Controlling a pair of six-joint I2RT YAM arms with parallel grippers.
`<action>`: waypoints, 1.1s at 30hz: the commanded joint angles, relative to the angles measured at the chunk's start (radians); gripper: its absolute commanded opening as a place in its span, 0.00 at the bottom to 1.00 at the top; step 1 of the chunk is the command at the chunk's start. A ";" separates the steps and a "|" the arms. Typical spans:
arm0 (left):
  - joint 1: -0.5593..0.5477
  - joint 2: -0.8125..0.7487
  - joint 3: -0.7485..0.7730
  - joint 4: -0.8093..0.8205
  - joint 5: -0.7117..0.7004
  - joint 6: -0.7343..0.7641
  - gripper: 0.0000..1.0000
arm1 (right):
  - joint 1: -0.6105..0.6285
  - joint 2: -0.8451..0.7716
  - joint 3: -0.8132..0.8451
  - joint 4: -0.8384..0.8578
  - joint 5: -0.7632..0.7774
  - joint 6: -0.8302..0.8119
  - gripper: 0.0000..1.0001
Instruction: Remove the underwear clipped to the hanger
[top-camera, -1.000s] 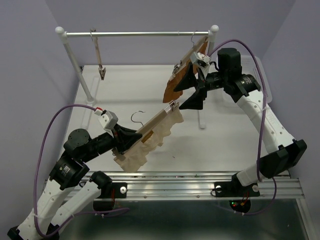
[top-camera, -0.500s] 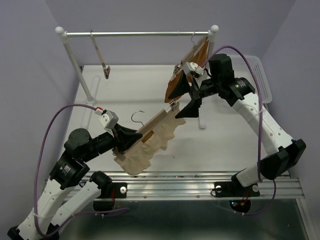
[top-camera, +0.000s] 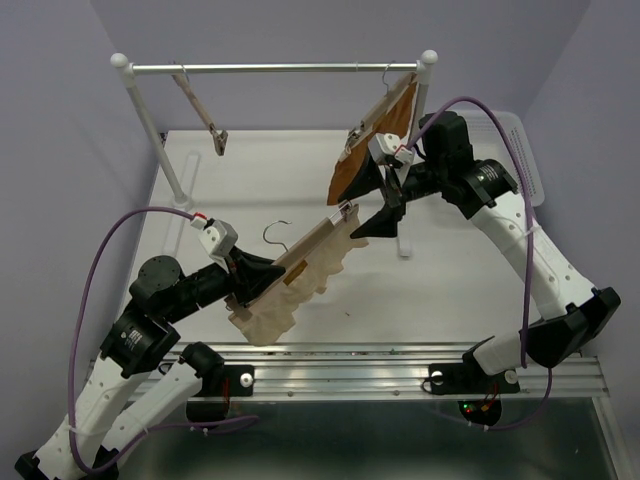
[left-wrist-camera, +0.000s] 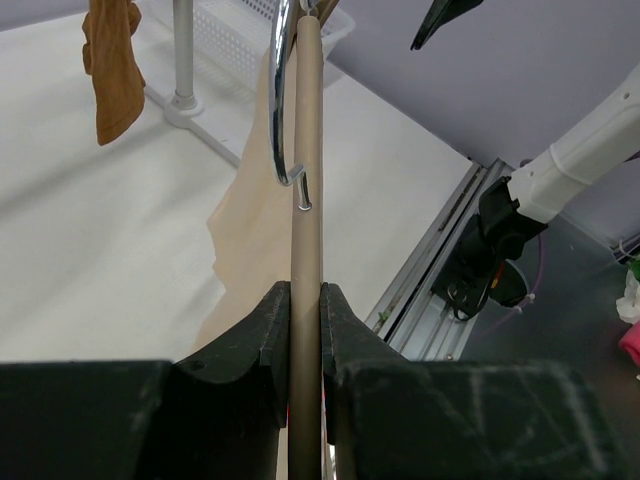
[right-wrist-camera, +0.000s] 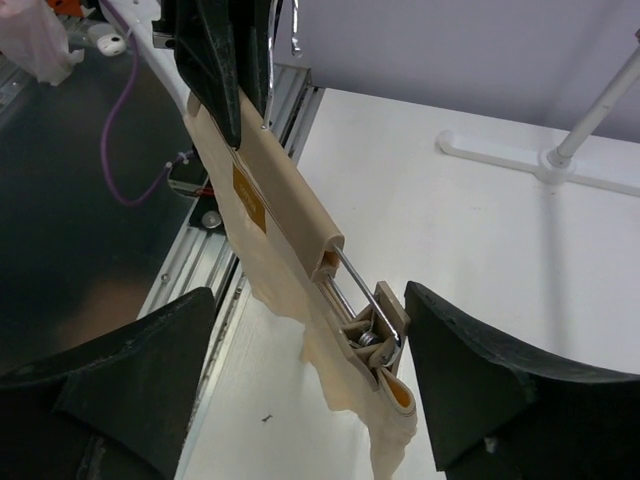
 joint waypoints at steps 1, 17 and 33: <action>-0.001 -0.011 0.004 0.082 -0.001 -0.003 0.00 | 0.006 -0.024 -0.003 -0.008 0.015 -0.028 0.77; -0.001 -0.006 0.001 0.079 -0.027 -0.012 0.00 | 0.006 0.025 0.066 -0.075 0.038 -0.043 0.05; -0.001 0.011 -0.005 0.109 -0.032 -0.014 0.00 | 0.006 0.024 0.054 -0.034 0.118 0.013 0.01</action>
